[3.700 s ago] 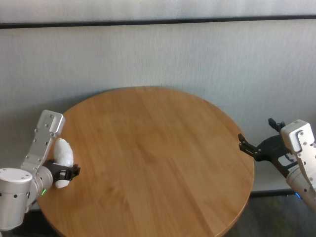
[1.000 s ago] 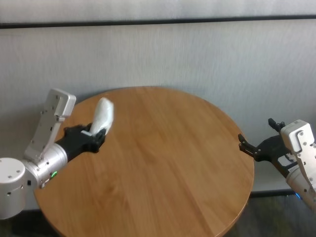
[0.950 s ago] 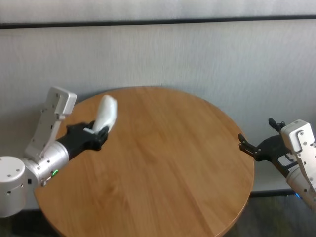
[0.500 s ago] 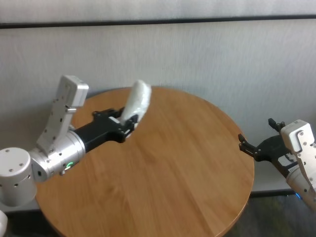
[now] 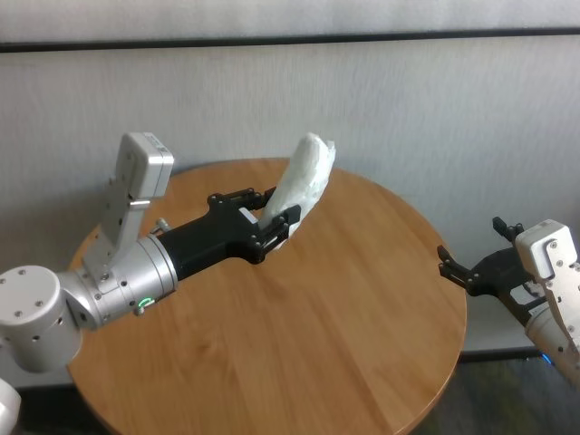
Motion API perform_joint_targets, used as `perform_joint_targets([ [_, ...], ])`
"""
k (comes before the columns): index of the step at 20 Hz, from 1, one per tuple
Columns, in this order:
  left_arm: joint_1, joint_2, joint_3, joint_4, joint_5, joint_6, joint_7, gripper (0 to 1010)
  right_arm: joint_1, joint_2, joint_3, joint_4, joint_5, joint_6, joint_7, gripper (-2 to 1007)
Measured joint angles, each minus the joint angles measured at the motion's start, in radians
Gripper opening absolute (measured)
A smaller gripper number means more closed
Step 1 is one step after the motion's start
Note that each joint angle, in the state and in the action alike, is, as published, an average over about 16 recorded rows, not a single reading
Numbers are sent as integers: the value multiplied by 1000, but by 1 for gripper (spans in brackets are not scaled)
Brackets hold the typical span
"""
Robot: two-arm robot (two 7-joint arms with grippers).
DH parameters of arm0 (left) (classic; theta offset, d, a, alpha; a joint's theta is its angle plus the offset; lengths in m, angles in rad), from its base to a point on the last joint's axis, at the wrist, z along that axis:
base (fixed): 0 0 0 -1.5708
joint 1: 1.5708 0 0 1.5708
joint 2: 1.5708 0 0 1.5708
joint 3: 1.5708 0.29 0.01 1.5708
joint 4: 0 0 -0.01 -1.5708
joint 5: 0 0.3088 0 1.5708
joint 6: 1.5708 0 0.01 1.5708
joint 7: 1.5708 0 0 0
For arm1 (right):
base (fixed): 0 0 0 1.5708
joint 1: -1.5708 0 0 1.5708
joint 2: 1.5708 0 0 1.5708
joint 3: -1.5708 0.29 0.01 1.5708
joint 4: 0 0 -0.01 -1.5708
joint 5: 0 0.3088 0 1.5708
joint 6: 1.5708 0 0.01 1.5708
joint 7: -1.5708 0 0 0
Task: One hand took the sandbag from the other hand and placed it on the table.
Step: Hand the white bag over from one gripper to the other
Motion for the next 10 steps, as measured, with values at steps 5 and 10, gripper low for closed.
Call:
perform_joint_targets([
  [5, -7, 3, 17, -3, -14, -20, -14, 385, 0, 0, 0, 0, 0, 0, 0, 1002],
  [10, -13, 3, 29, 2, -16, -24, -13, 385, 0, 0, 0, 0, 0, 0, 0, 1002],
])
